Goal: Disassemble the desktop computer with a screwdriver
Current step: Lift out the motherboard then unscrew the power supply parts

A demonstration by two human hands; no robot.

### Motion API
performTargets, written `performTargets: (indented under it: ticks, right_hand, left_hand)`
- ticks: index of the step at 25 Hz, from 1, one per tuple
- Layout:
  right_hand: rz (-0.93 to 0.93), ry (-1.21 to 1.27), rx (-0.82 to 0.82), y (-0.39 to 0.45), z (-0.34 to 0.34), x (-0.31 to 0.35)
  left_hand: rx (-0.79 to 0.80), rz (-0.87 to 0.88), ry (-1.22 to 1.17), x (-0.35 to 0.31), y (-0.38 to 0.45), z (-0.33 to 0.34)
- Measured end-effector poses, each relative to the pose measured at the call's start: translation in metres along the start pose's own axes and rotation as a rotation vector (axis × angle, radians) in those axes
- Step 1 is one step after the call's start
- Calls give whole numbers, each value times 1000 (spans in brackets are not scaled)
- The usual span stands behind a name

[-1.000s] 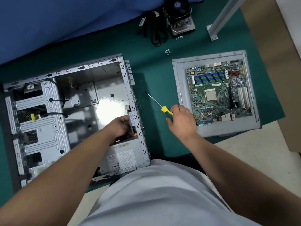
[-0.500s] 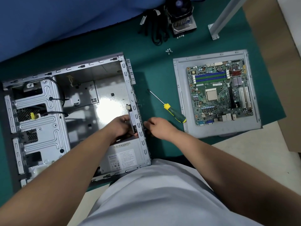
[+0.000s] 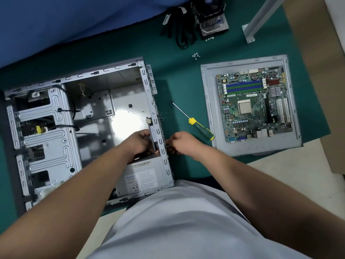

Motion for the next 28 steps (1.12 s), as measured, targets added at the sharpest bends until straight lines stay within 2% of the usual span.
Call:
performTargets:
  ticks: [7, 11, 13, 17, 20, 25, 28]
  right_hand:
    - [-14, -143, 4, 4, -10, 8]
    - [-133, -333, -50, 2, -15, 5]
    - [-167, -267, -69, 2, -13, 1]
    - [28, 182, 11, 3, -5, -6]
    - [108, 290, 81, -1, 0, -3]
    - [84, 258, 39, 1, -3, 7]
    - [1, 92, 7, 5, -6, 4]
  left_hand:
    - [-17, 9, 50, 0, 1, 1]
    - [-18, 9, 55, 1, 2, -1]
    - [-27, 5, 55, 2, 3, -2]
    - [-22, 20, 68, 3, 7, -2]
    - [-14, 27, 93, 4, 9, -3]
    - [-15, 29, 80, 7, 13, -6]
    - [-5, 29, 34, 8, 14, -5]
Point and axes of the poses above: each hand's wrist, its own y-axis towards the middle knuckle, its own z-axis out of the palm, x = y × z, the point moved 2 cm from there along y, towards the middle knuckle, and after that the axes turned 10 degrees about x, right-handed, at the moved point
